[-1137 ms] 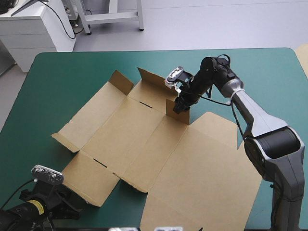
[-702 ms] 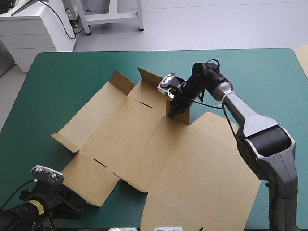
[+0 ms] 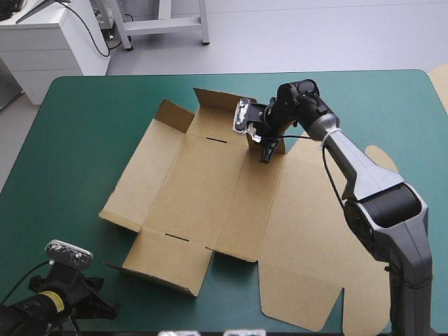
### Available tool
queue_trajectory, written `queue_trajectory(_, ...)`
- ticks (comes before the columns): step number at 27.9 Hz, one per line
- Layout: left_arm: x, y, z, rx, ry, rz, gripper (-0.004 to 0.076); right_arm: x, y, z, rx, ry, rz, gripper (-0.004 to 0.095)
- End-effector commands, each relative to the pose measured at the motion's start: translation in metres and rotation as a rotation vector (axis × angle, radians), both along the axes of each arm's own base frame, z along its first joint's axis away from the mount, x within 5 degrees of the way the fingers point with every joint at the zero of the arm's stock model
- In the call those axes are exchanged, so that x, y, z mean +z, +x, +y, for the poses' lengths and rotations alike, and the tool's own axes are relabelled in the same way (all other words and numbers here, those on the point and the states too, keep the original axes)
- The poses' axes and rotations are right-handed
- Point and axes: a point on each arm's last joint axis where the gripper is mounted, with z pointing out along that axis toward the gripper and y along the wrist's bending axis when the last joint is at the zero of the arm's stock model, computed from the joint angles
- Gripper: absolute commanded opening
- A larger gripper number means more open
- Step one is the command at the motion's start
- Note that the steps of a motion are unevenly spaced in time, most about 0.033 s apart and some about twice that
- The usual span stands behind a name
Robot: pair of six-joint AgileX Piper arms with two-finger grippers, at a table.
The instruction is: Fold the box
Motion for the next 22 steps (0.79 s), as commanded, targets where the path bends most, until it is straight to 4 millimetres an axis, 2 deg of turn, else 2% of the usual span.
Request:
queue_trajectory(1,0.009,0.004,-0.002,0.005,-0.026,-0.050,-0.0008,0.049,-0.010,0.006,0.116,0.115,-0.146,-0.0021)
queue_trajectory(5,0.009,0.004,-0.002,0.005,-0.026,-0.050,-0.0008,0.051,-0.014,0.015,0.215,0.181,-0.146,-0.0021)
queue_trajectory(13,0.009,0.004,-0.002,0.005,-0.026,-0.050,-0.0008,0.051,-0.016,0.017,0.274,0.188,-0.155,-0.0021)
queue_trajectory(22,0.009,0.004,-0.002,0.005,-0.026,-0.050,-0.0008,0.031,-0.016,0.028,0.352,0.171,-0.091,-0.0021)
